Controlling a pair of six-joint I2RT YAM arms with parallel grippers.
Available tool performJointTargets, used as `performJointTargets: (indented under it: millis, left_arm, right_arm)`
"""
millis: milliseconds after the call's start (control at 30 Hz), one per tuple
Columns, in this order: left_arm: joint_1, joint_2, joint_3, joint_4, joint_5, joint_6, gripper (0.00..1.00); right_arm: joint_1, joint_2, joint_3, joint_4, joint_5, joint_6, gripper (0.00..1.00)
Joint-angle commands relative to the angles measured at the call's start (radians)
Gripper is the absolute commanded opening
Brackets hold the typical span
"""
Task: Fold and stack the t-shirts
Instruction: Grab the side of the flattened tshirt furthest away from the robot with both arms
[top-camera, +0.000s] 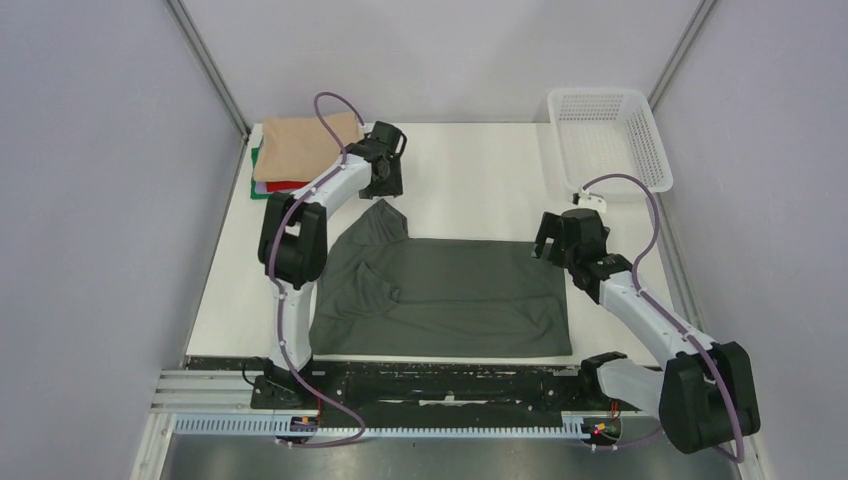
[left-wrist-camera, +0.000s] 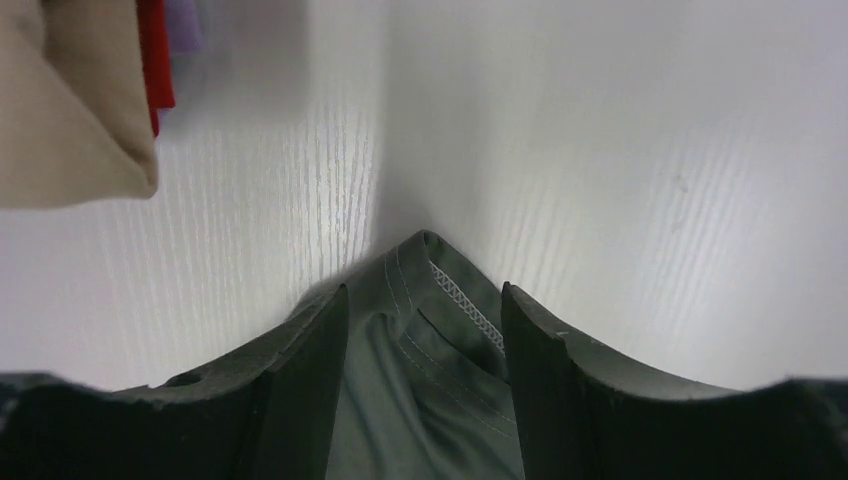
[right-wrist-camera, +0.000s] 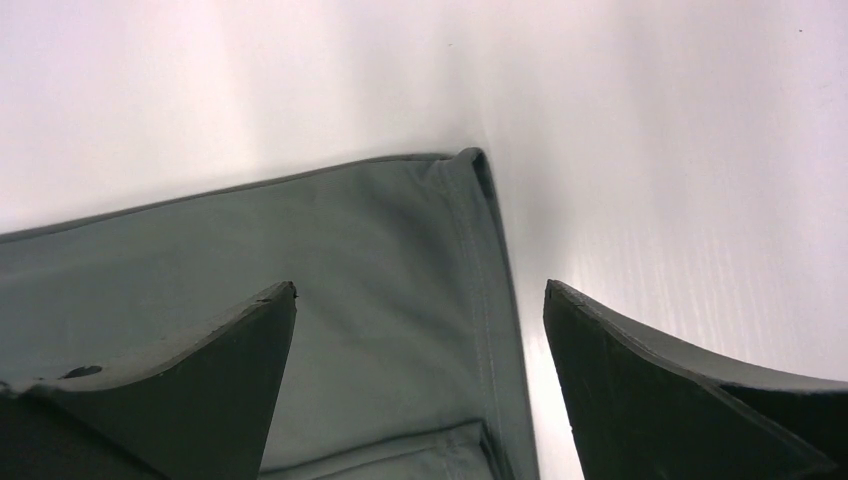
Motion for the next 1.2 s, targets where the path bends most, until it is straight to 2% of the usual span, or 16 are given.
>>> performJointTargets:
  millis: [0, 233, 467, 633, 700, 800, 967, 1167]
  left_arm:
    - [0.003, 0.057, 0.09, -0.072, -0.048, 0.094, 0.63]
    - [0.005, 0.122, 0.107, -0.048, -0.06, 0.076, 0.53]
    - [0.006, 0.147, 0.119, -0.047, -0.104, 0.077, 0.34]
    - [0.006, 0.17, 0.135, -0.042, -0.115, 0.079, 0.3]
    - [0.007, 0.18, 0.142, -0.042, -0.117, 0.079, 0.23]
    - [0.006, 0.171, 0.138, -0.042, -0.117, 0.076, 0.02]
    - [0.007, 0.109, 0.092, -0.014, -0.096, 0.082, 0.02]
    - [0.003, -0.034, -0.064, 0.079, -0.053, 0.071, 0.02]
  right_arm:
    - [-0.036, 0.072, 0.001, 0.097, 0.051, -0.013, 0.94]
    - [-0.058, 0.181, 0.016, 0.172, 0.054, -0.014, 0.9]
    - [-0.068, 0.229, 0.015, 0.205, 0.057, -0.015, 0.89]
    - [-0.071, 0.241, 0.017, 0.227, 0.045, -0.014, 0.87]
    - [-0.072, 0.239, 0.015, 0.228, 0.047, -0.016, 0.87]
    - [-0.075, 0.238, 0.008, 0.234, 0.054, -0.016, 0.86]
    - [-0.077, 0.264, 0.008, 0.288, 0.049, -0.01, 0.79]
    - [-0.079, 0.342, 0.04, 0.331, 0.068, -0.015, 0.68]
